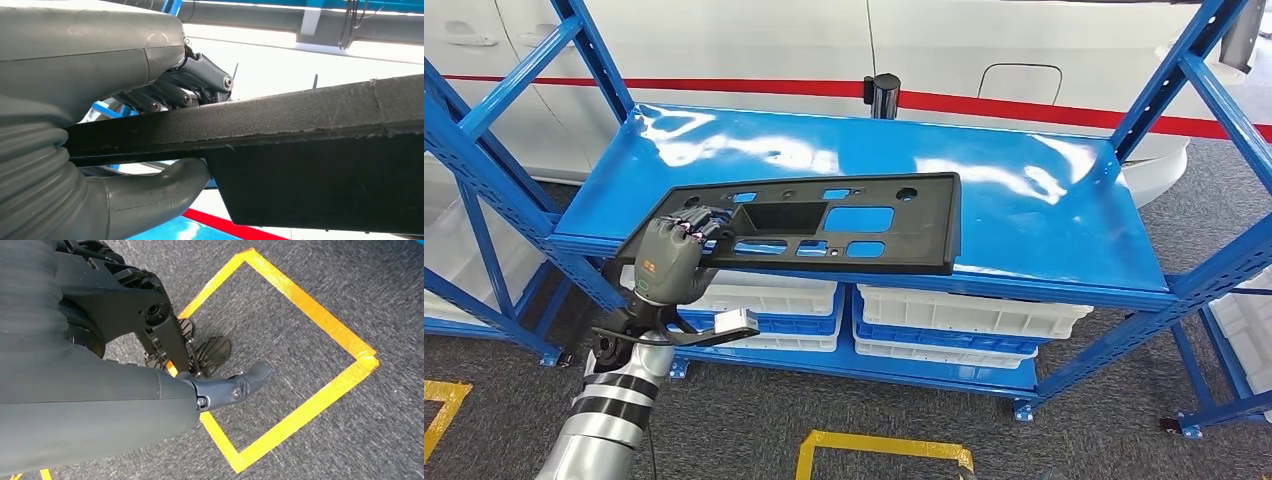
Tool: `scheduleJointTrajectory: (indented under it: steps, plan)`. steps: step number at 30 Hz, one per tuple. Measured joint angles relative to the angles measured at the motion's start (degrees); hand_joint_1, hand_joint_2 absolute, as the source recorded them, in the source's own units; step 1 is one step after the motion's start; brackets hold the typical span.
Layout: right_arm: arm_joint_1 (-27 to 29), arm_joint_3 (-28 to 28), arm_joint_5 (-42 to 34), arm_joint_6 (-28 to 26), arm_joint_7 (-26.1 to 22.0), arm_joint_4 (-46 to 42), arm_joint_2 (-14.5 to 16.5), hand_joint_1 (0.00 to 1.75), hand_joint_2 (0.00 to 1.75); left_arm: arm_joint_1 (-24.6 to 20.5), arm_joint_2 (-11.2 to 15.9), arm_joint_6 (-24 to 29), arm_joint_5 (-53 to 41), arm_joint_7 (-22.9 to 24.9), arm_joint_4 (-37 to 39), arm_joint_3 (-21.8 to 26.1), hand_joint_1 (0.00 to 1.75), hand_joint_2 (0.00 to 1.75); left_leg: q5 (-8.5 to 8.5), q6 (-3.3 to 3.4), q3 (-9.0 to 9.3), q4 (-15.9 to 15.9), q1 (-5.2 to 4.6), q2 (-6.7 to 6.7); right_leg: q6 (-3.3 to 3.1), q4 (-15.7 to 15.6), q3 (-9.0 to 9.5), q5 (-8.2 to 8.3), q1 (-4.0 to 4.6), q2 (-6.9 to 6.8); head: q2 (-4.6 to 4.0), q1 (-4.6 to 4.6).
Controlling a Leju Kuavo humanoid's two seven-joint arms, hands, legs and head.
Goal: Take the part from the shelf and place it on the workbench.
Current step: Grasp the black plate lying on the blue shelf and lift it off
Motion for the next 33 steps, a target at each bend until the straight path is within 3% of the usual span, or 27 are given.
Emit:
scheduleJointTrajectory:
  steps: [33]
  plan:
    - [-0.04, -0.02, 0.33, -0.17, 0.2, 0.0, -0.02, 0.0, 1.75, 1.07, 0.0, 0.0, -0.07, -0.43, -1.31, -0.6, 1.75, 1.75, -0.01, 0.01, -0.02, 0.07, -0.05, -0.01, 0.04, -0.02, 0.0, 0.03, -0.07, 0.0, 0.0, -0.01]
